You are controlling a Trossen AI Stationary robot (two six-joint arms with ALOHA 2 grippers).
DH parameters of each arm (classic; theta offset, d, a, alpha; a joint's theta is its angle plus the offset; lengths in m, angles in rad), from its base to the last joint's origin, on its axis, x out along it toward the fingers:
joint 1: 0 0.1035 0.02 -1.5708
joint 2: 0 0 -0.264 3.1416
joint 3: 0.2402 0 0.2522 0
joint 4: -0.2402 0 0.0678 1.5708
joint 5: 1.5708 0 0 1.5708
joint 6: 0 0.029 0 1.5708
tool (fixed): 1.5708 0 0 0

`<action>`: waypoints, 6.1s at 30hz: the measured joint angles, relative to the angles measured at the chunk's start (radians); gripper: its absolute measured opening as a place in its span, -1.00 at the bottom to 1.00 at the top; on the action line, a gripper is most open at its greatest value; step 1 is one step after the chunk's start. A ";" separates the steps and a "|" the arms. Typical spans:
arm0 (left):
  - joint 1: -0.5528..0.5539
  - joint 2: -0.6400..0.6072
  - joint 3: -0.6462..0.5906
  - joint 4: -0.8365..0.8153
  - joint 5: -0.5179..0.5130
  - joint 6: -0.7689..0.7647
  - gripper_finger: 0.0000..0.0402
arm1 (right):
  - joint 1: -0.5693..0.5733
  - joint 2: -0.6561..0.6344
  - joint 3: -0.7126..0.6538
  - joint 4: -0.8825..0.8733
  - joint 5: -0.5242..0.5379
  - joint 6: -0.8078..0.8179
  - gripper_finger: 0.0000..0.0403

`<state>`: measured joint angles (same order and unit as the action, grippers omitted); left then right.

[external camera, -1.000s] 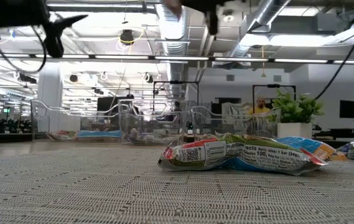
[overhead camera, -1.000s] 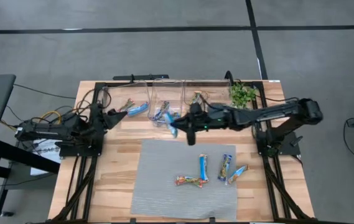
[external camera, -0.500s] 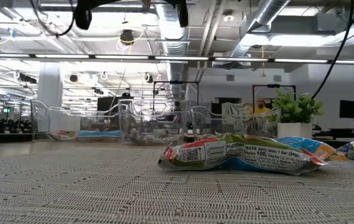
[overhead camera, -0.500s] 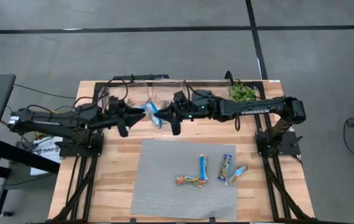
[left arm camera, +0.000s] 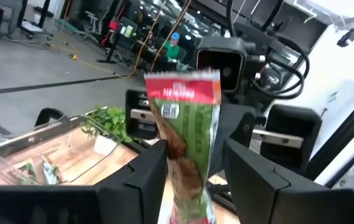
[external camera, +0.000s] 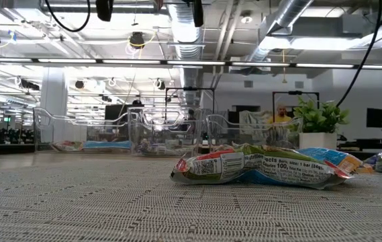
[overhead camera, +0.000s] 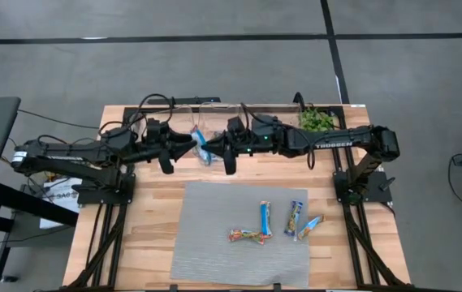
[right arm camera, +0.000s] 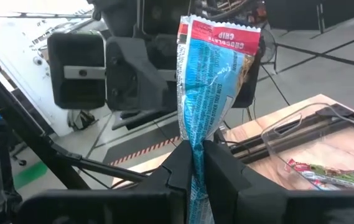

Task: Pick and place Granola Bars by type
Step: Put the top red granola bar into the left transparent bin, then put the red granola bar into the left transparent bin

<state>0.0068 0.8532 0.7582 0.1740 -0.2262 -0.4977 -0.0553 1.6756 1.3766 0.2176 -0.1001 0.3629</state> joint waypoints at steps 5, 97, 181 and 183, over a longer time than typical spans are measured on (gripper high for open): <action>0.014 0.000 0.000 0.020 0.018 0.000 -0.26 | 0.005 0.000 0.000 0.000 0.000 -0.006 -0.87; 0.482 0.305 -0.054 -0.759 -0.357 0.272 -0.13 | -0.056 0.000 -0.002 -0.374 0.045 0.056 0.18; 0.159 -0.053 0.177 -0.555 0.605 0.099 -0.11 | 0.413 0.343 -0.008 -0.823 -0.068 0.161 -0.08; 0.159 -0.053 0.177 -0.554 0.605 0.099 -0.11 | 0.413 0.343 -0.008 -0.823 -0.058 0.160 -0.15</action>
<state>0.1658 0.8001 0.9352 -0.3805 0.3786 -0.3985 0.3576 2.0186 1.3689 -0.6052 -0.1584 0.5228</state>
